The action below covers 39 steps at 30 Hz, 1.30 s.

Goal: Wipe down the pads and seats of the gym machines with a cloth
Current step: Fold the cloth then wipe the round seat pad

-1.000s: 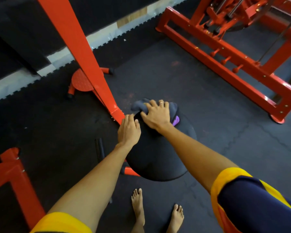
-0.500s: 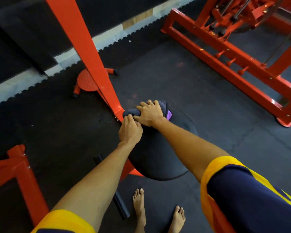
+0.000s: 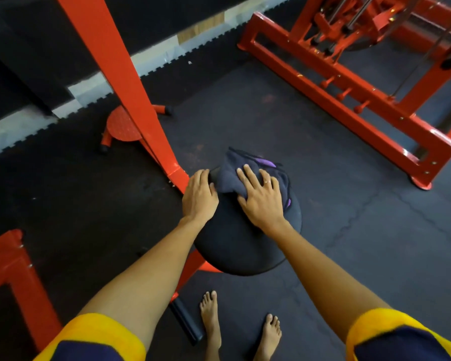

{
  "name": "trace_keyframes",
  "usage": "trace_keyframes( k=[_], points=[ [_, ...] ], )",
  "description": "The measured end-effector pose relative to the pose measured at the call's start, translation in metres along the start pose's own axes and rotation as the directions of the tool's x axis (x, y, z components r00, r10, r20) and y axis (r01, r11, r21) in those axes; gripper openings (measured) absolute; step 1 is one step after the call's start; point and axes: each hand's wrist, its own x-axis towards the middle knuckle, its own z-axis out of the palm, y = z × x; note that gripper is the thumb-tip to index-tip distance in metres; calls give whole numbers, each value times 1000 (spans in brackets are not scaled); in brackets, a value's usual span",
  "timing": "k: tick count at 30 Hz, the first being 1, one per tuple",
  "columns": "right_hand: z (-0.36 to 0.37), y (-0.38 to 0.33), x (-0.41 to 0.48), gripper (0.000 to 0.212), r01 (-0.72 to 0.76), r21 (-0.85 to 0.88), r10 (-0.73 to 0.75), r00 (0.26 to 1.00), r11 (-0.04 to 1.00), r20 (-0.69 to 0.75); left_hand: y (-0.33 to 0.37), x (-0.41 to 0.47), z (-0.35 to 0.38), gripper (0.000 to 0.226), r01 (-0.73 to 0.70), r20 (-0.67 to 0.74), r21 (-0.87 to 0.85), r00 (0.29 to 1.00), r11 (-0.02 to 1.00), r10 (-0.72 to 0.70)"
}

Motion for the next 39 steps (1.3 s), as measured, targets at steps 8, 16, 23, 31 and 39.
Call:
trace_keyframes(
  k=[8,16,23,31,39],
  points=[
    [-22,40,30,62,-486,122,464,869,865,172,-1,-18,20,51,-86,27,68,996,994,84],
    [-7,22,-116,66,-117,40,115,993,992,41,0,-42,27,51,-110,-59,113,991,987,118],
    [-33,66,-40,65,-518,363,461,855,775,236,6,-64,28,57,-121,-75,181,988,976,137],
    [6,12,-157,70,32,93,-33,999,995,13,7,-84,28,56,-109,-79,170,989,979,124],
    [-17,50,-106,83,-176,69,172,983,982,67,-12,-118,18,56,79,-96,-100,991,992,-88]
  ],
)
